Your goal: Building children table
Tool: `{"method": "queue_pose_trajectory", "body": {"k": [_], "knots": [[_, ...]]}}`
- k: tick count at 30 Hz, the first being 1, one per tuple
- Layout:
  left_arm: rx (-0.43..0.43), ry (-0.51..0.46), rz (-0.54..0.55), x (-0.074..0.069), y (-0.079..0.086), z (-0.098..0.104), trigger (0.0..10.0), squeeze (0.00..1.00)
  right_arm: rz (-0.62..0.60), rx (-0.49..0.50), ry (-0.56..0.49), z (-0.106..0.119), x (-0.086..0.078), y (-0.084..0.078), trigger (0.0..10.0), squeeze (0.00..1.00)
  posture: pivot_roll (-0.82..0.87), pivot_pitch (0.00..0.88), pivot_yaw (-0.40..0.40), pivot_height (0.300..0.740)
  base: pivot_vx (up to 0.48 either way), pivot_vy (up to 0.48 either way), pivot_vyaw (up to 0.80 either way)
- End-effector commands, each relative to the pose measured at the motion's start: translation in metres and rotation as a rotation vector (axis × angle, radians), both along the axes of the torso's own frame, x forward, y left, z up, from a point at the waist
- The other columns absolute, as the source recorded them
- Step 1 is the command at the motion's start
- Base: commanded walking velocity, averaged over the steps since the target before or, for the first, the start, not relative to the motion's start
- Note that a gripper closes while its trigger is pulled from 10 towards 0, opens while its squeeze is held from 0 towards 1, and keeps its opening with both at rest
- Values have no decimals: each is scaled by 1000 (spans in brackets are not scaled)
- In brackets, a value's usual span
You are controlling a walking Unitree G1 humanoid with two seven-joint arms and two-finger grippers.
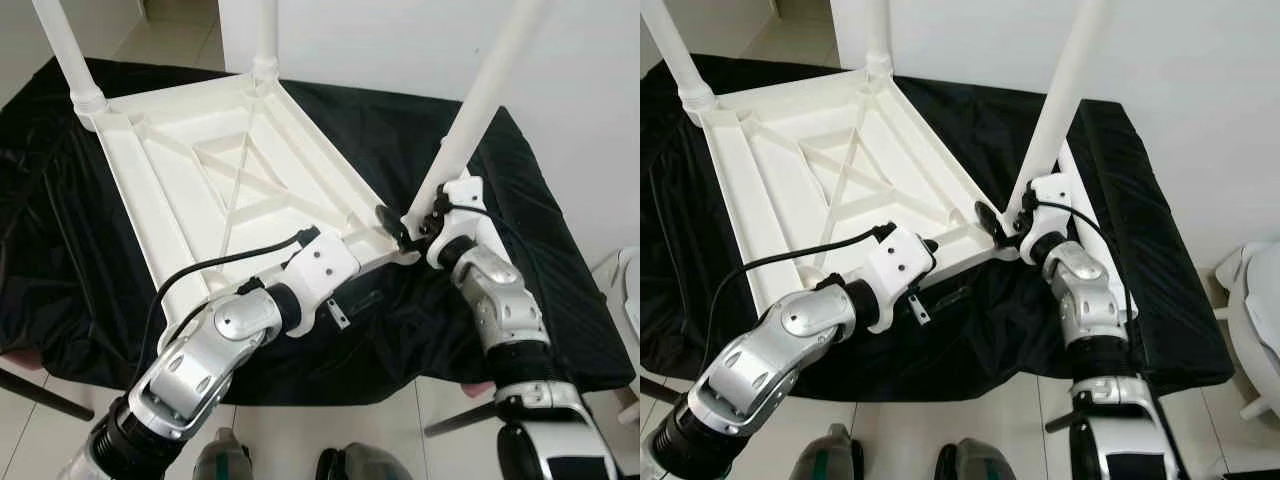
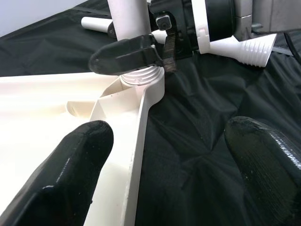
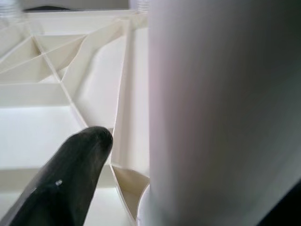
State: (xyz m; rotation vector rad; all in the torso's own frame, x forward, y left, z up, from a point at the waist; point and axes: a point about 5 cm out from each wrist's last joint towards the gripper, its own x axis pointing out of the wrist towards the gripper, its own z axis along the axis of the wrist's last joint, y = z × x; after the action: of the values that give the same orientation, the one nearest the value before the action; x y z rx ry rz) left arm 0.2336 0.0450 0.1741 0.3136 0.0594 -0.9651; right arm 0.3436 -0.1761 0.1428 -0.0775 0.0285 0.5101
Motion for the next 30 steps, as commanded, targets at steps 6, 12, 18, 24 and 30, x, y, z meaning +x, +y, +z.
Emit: {"method": "queue_pose_trajectory", "body": {"k": [6,12,18,24,30], "knots": [[11,17,-31,0,0,-1,10000,0,66,-59,56,-12,4,-6,0,0,56,32,-69,740,0,0,0],[14,17,-31,0,1,-1,10000,0,76,-70,83,-19,4,-11,0,0,56,32,-69,740,0,0,0],[16,19,-35,-1,1,-1,10000,0,26,-49,92,-21,5,-11,10000,0,56,37,-65,740,0,0,0],[14,21,-41,-1,0,-1,10000,0,-66,16,57,-16,5,0,10000,0,45,39,-66,740,0,0,0],[8,24,-43,-2,-1,-2,10000,0,-207,103,44,-6,2,13,10000,0,42,38,-72,740,0,0,0]]}}
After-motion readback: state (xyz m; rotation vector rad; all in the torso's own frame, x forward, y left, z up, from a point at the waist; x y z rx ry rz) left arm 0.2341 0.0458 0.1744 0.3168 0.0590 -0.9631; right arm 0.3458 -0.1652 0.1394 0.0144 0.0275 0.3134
